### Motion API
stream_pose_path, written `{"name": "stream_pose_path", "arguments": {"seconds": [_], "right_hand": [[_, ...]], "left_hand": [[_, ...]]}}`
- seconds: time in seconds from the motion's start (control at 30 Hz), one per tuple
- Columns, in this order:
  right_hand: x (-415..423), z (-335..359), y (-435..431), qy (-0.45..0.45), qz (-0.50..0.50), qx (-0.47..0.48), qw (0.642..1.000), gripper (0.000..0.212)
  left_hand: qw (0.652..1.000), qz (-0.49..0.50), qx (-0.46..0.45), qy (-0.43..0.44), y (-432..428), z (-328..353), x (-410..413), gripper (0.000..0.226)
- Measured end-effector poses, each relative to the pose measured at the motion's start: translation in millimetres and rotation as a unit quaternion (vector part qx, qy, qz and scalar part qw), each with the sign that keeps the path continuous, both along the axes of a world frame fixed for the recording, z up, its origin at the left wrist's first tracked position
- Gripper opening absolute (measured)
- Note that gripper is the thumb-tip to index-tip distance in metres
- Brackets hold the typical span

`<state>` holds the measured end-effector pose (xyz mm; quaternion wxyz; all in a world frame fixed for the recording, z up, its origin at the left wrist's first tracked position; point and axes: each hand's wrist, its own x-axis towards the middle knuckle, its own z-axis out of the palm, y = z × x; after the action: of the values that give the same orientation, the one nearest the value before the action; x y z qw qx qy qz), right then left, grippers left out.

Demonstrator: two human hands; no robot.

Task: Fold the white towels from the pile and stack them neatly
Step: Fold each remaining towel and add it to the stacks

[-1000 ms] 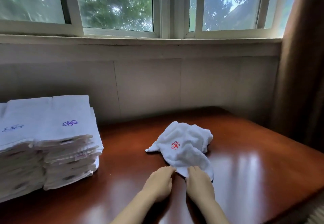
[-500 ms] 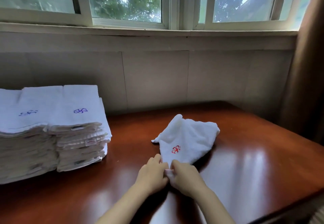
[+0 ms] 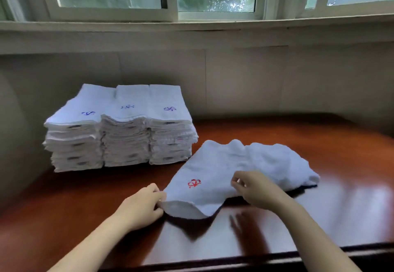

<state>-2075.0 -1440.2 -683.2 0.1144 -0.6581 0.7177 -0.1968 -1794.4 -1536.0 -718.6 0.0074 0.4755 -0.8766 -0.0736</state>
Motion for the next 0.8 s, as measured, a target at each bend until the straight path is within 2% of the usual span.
{"name": "stream_pose_path", "arguments": {"seconds": [0.03,0.13,0.23,0.33,0.43,0.6,0.73,0.8], "right_hand": [[-0.1,-1.3,-2.4,0.013,-0.019,-0.022,0.999,0.015],[-2.3,-8.1,-11.7,0.054,-0.063,-0.057,0.995,0.023],[-5.3,-17.7,-20.1,0.162,-0.145,-0.003,0.976,0.043],[-5.4,-25.2,-26.0,0.166,-0.165,0.081,0.969,0.052],[-1.9,-28.9,-28.1,0.160,-0.148,0.125,0.968,0.050],[11.3,-23.9,-30.9,0.229,-0.170,0.049,0.957,0.033],[21.4,-24.8,-32.1,0.264,-0.166,0.021,0.950,0.025],[24.2,-25.8,-33.1,0.265,-0.164,0.018,0.950,0.024]], "left_hand": [[0.999,0.030,0.021,-0.001,-4.6,3.5,15.8,0.011],[0.989,0.135,0.059,-0.002,-18.1,15.6,51.0,0.027],[0.980,0.198,0.012,0.005,-21.2,11.4,61.5,0.030],[0.980,0.183,-0.077,0.006,-14.0,2.8,47.6,0.028],[0.984,0.127,-0.127,0.016,-8.6,-7.2,24.9,0.035],[0.996,0.057,-0.072,0.000,0.1,-32.0,4.0,0.048],[0.998,0.047,-0.042,0.029,-4.7,-30.4,13.8,0.046],[0.998,0.045,-0.026,0.039,-3.8,-25.8,16.7,0.036]]}}
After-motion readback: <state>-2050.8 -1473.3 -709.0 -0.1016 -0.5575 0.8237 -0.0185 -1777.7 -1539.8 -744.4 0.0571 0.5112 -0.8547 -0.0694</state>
